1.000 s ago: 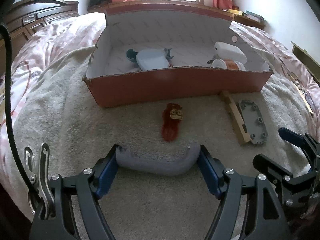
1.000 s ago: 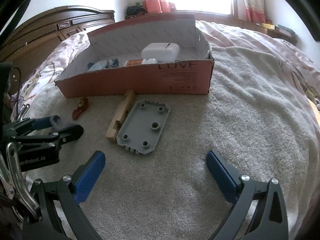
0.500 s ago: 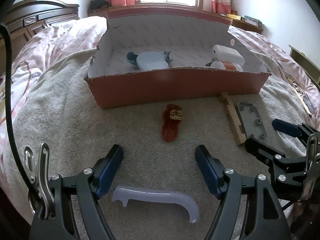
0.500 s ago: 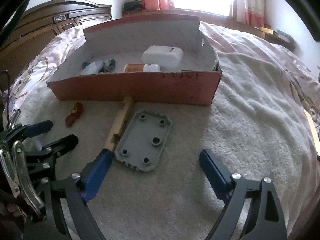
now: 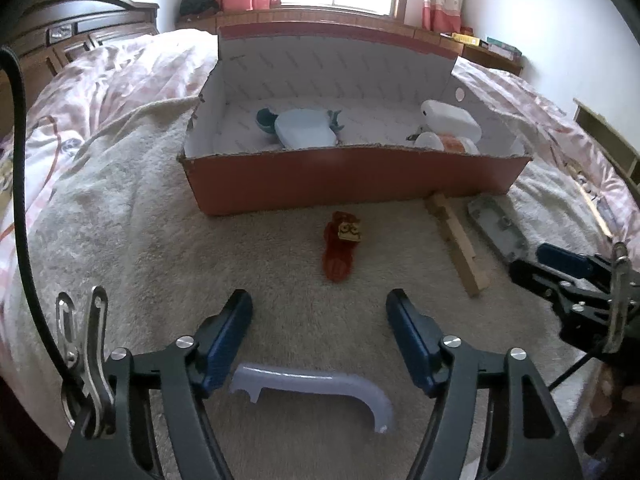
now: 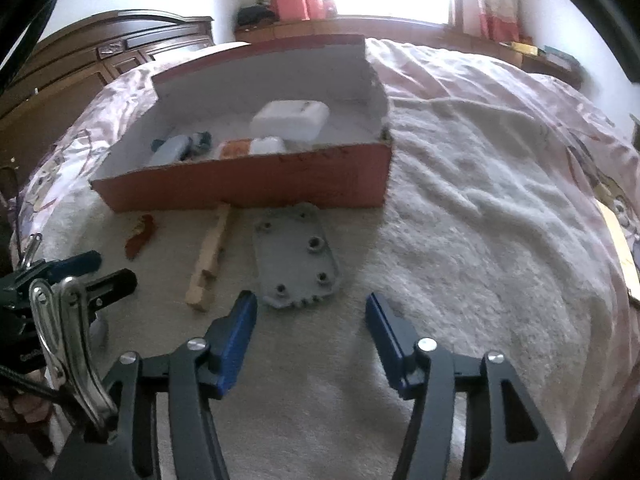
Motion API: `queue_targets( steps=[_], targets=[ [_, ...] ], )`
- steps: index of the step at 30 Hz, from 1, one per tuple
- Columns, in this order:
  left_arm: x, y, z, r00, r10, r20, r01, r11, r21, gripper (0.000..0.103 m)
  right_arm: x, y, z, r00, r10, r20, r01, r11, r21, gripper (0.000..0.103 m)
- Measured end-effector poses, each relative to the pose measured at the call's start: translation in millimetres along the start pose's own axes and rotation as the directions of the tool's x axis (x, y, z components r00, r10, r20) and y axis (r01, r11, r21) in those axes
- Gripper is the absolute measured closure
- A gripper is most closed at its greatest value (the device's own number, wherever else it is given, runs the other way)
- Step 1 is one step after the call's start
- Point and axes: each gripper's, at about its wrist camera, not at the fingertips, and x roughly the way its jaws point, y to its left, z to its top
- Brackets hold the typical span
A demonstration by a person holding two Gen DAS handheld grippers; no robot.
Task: Organize rigid objects
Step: 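Close the left gripper on the grey handle while the right gripper approaches the grey plate, then lift the grey handle with the left gripper while the right gripper grasps the grey plate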
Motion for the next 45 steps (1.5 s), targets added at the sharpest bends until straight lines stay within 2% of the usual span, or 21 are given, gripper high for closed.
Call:
queue_targets(
  steps=[1, 3, 5, 8, 9, 11, 13, 17, 22, 27, 31, 34, 39, 45],
  targets=[
    [-2.2, 1.4, 0.3, 1.0, -0.009, -0.001, 0.009, 1.0, -0.008, 0.032, -0.5, 1.9, 1.9, 1.0, -0.001, 0.006, 0.001, 1.0, -0.01, 0.032],
    [-5.5, 2.7, 0.7, 1.0, -0.025, -0.004, 0.025, 1.0, -0.018, 0.032, -0.7, 7.1, 7.0, 0.999, -0.015, 0.032, 0.017, 0.999, -0.043, 0.028],
    [-8.3, 3.6, 1.8, 0.999, -0.048, -0.018, 0.047, 0.999, -0.023, 0.032, 2.9, 10.7, 12.5, 0.998, -0.034, 0.052, 0.038, 0.996, -0.08, 0.027],
    [-13.0, 2.0, 2.7, 0.998, -0.059, -0.028, 0.058, 0.998, -0.017, 0.032, 13.2, 9.6, 17.9, 0.999, -0.039, 0.034, 0.041, 0.995, -0.087, 0.027],
    [-15.1, 1.4, 2.7, 0.998, -0.058, -0.026, 0.057, 0.998, -0.011, 0.032, 17.8, 7.9, 18.4, 0.999, -0.027, 0.019, 0.029, 0.997, -0.077, 0.028],
    [-20.3, 0.3, 2.7, 0.999, -0.052, -0.017, 0.052, 0.999, 0.008, 0.032, 23.0, 3.3, 17.0, 1.0, -0.026, 0.003, 0.026, 0.998, -0.057, 0.035],
    [-24.8, 0.4, 2.9, 0.999, -0.045, -0.011, 0.045, 0.999, 0.027, 0.032, 20.3, 0.5, 16.3, 0.999, -0.035, 0.017, 0.036, 0.998, -0.05, 0.054],
    [-32.2, 3.6, 0.3, 0.999, -0.044, -0.015, 0.045, 0.998, 0.047, 0.032, 12.3, -8.0, 13.0, 1.0, -0.018, 0.018, 0.018, 1.0, -0.018, 0.056],
    [-36.8, 12.0, -7.8, 0.997, -0.056, -0.044, 0.057, 0.998, 0.026, 0.032, -0.8, -11.7, 3.4, 1.0, -0.005, 0.021, 0.005, 1.0, 0.003, 0.056],
    [-38.1, 14.5, -16.2, 0.997, -0.043, -0.067, 0.046, 0.998, 0.034, 0.032, -12.9, -10.2, -10.9, 0.999, 0.04, 0.0, -0.04, 0.998, 0.042, 0.056],
    [-31.5, 14.3, -21.6, 0.996, -0.044, -0.084, 0.047, 0.998, 0.036, 0.032, -19.7, 3.0, -22.6, 0.997, 0.081, -0.012, -0.081, 0.997, 0.016, 0.056],
    [-27.4, 13.6, -24.6, 0.992, -0.087, -0.092, 0.089, 0.996, 0.024, 0.032, -18.7, 16.7, -28.0, 0.994, 0.105, -0.022, -0.105, 0.994, -0.017, 0.056],
    [-27.1, 8.4, -30.3, 0.991, -0.089, -0.096, 0.095, 0.993, 0.063, 0.03, -14.9, 27.0, -35.4, 0.996, 0.086, -0.025, -0.088, 0.995, -0.054, 0.056],
    [-26.1, 5.5, -30.9, 0.991, -0.091, -0.093, 0.099, 0.991, 0.088, 0.029, -14.2, 25.0, -34.1, 0.995, 0.094, -0.025, -0.095, 0.995, -0.041, 0.056]
  ],
)
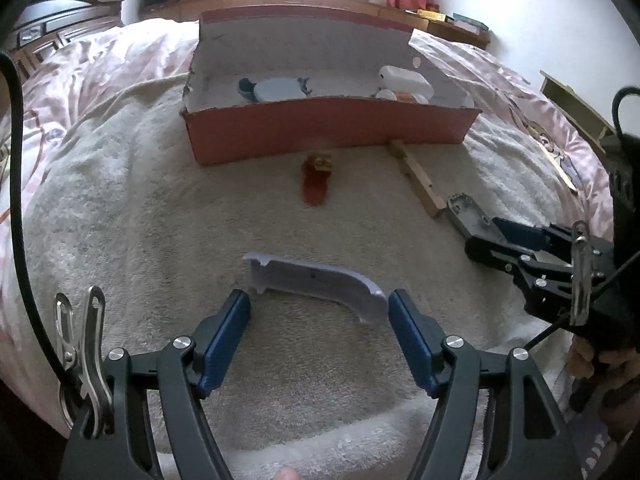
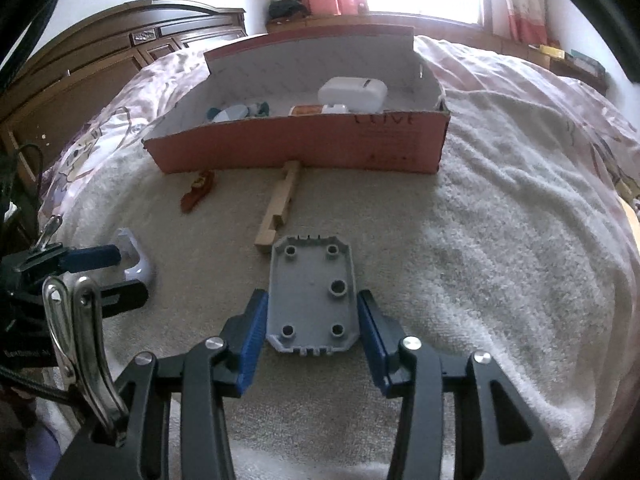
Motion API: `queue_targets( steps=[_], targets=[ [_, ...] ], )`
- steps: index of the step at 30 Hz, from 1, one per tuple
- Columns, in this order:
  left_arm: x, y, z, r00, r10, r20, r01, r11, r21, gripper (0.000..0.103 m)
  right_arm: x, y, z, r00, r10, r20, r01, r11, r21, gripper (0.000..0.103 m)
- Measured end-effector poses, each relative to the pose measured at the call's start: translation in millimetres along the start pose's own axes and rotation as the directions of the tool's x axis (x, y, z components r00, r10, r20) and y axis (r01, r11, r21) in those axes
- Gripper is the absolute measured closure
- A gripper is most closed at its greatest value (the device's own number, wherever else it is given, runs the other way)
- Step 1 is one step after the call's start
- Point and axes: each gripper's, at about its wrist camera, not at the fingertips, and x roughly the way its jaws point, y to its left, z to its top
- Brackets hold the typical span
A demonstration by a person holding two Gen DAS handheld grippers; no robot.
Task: Organize rigid objects
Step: 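Lift the grey handle with the left gripper while the right gripper grasps the grey plate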
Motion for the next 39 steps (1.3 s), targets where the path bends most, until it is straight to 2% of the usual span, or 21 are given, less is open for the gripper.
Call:
queue_targets(
  steps=[2, 6, 9, 17, 22, 24, 27, 36, 39],
  targets=[
    [5.0, -0.2, -0.8, 1.0, 0.011, -0.006, -0.01, 1.0, 0.012, 0.027, 0.3, 0.3, 0.2, 1.0, 0.0, 0.0, 0.0, 1.0, 0.0, 0.056],
    [10.6, -1.8, -2.1, 0.998, 0.053, 0.035, -0.055, 0.997, 0.055, 0.026, 0.6, 0.4, 0.2, 1.0, 0.003, 0.003, -0.003, 1.0, 0.007, 0.055],
    [13.0, -4.3, -3.9, 0.997, 0.055, 0.049, -0.059, 0.994, 0.088, 0.023, 1.2, -0.7, 0.4, 1.0, 0.006, 0.005, -0.006, 1.0, 0.009, 0.055],
    [11.0, -5.3, -11.1, 0.998, 0.041, 0.052, -0.048, 0.988, 0.148, 0.021, 1.8, -0.7, 0.0, 1.0, 0.005, 0.009, -0.005, 1.0, 0.007, 0.055],
    [10.1, -1.7, -6.2, 0.999, 0.0, 0.039, -0.007, 0.985, 0.174, 0.021, 1.6, -1.2, -0.4, 1.0, 0.011, 0.014, -0.011, 1.0, 0.007, 0.054],
    [10.0, -0.7, -4.9, 0.999, -0.005, 0.044, -0.003, 0.985, 0.175, 0.022, 1.8, -1.4, -0.5, 1.0, 0.012, 0.015, -0.012, 1.0, 0.007, 0.053],
    [9.8, -2.3, -5.3, 0.998, 0.008, 0.06, -0.019, 0.983, 0.182, 0.029, 1.9, -1.8, -0.7, 1.0, 0.013, 0.018, -0.013, 1.0, 0.006, 0.053],
    [-5.8, -14.7, -5.8, 0.996, -0.015, 0.091, -0.003, 0.981, 0.192, 0.03, 0.6, -2.2, -0.8, 0.999, 0.02, 0.025, -0.021, 1.0, 0.015, 0.053],
    [-10.7, -17.7, -1.4, 0.994, -0.021, 0.103, 0.003, 0.985, 0.174, 0.03, -0.6, -3.3, -1.5, 0.999, 0.016, 0.033, -0.017, 1.0, 0.023, 0.056]
  ],
)
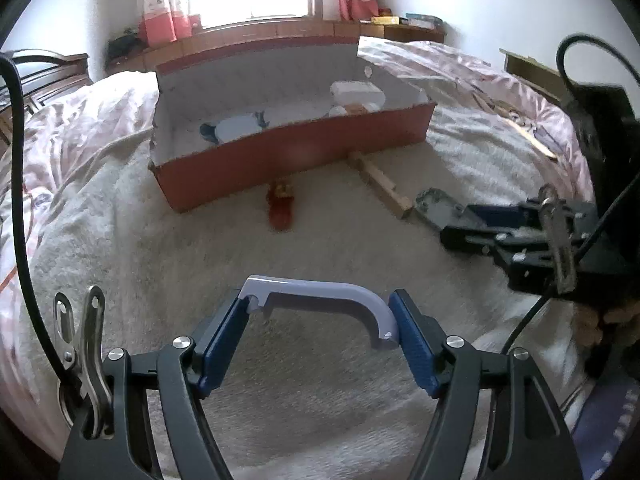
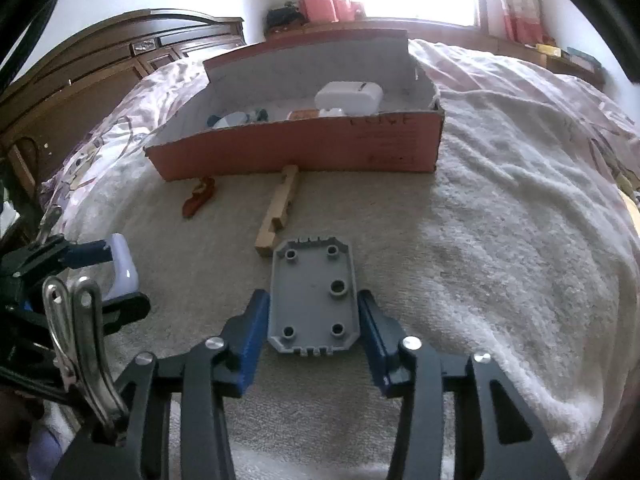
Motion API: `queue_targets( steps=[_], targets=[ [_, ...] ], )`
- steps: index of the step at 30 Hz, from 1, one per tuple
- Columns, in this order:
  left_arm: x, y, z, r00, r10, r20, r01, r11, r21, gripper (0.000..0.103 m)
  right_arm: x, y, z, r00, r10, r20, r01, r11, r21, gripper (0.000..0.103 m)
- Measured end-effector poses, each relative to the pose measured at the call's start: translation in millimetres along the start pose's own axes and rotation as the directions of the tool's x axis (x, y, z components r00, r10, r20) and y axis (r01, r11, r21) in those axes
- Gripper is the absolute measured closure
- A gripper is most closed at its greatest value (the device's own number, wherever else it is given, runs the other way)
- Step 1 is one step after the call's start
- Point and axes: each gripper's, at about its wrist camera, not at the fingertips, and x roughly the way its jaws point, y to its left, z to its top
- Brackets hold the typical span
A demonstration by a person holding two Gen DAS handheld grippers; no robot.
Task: Organize rigid objects
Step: 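Lift the grey handle with the left gripper while the right gripper grasps the grey plate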
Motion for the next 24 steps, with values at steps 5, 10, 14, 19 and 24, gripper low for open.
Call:
queue_targets(
  steps=[5, 10, 14, 19, 24],
  targets=[
    [-3.3, -1.9, 10.0, 1.0, 0.001, 0.016, 0.0, 0.999, -0.047, 0.03, -2.4, -3.0, 0.3, 1.0, 0.013, 0.005, -0.013, 1.0, 0.023, 0.056],
    [-4.8, -4.2, 18.5, 1.0, 0.017, 0.025, -0.015, 0.998, -0.055, 0.03, -6.2, -3.5, 1.8, 1.0, 0.017, 0.019, -0.017, 0.999, 0.03, 0.056],
    [-4.1, 0.5, 26.2, 0.999, 0.017, 0.028, -0.015, 0.996, -0.089, 0.03, -11.3, -4.1, 6.4, 0.999, 0.016, 0.036, -0.017, 0.999, 0.031, 0.056],
    [-2.2, 10.3, 42.8, 0.999, 0.022, 0.04, -0.017, 0.991, -0.13, 0.03, -20.8, -5.0, 18.7, 0.997, 0.011, 0.074, -0.012, 1.0, 0.02, 0.056],
    [0.5, 17.7, 59.5, 0.998, 0.028, 0.051, -0.02, 0.988, -0.155, 0.03, -24.5, -6.4, 34.5, 0.994, 0.023, 0.104, -0.024, 1.0, 0.013, 0.056]
  ],
)
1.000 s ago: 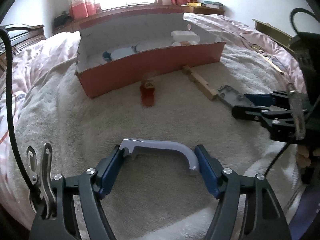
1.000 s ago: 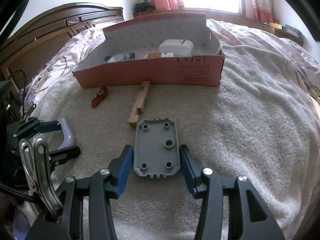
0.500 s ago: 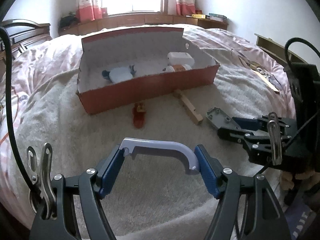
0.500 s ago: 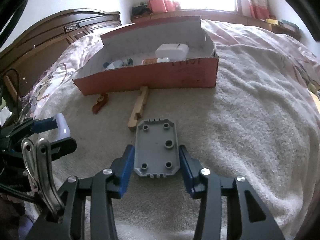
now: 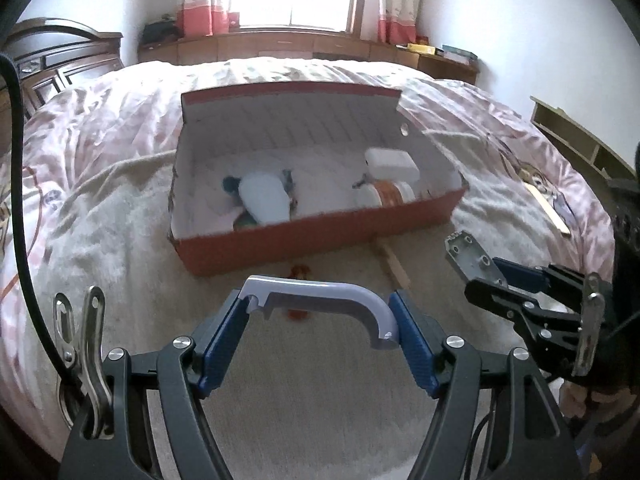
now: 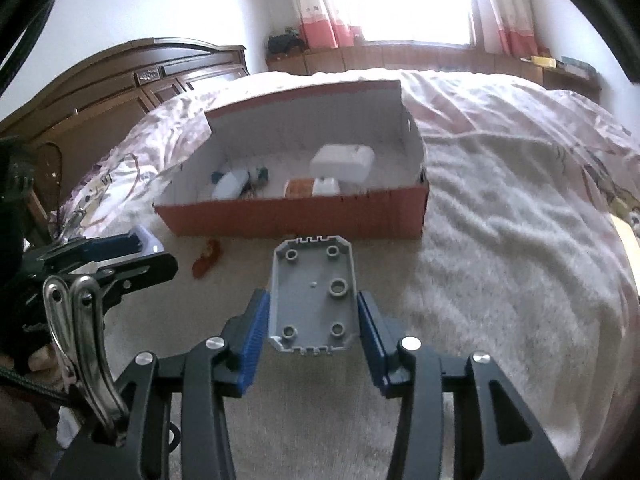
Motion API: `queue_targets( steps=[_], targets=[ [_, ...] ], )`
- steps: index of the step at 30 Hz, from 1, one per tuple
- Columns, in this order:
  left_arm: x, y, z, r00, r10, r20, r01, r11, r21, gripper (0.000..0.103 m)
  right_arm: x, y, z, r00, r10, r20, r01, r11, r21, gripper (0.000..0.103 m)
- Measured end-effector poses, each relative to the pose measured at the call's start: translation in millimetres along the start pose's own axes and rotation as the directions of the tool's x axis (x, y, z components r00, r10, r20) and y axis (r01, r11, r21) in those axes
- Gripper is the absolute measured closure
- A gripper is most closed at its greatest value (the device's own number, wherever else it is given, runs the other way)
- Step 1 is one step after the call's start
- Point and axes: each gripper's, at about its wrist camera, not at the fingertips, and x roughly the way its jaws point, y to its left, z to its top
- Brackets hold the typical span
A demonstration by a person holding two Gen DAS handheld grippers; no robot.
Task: Organize rigid objects
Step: 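Lift the grey handle with the left gripper while the right gripper grasps the grey plate, then carry the grey handle and grey plate over the box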
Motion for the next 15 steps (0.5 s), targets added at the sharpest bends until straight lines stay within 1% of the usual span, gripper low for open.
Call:
queue_targets(
  steps=[6, 15],
  targets=[
    [3.8, 3.0, 21.4, 0.999, 0.018, 0.028, -0.017, 1.0, -0.006, 0.03, 1.4, -1.6, 20.8, 0.999, 0.013, 0.032, -0.013, 1.0, -0.004, 0.056],
    [18.6, 7.7, 49.4, 0.999, 0.031, 0.044, -0.031, 0.999, -0.01, 0.03, 15.1, -8.3, 54.2, 0.998, 0.019, 0.062, -0.019, 1.0, 0.004, 0.057]
  ],
)
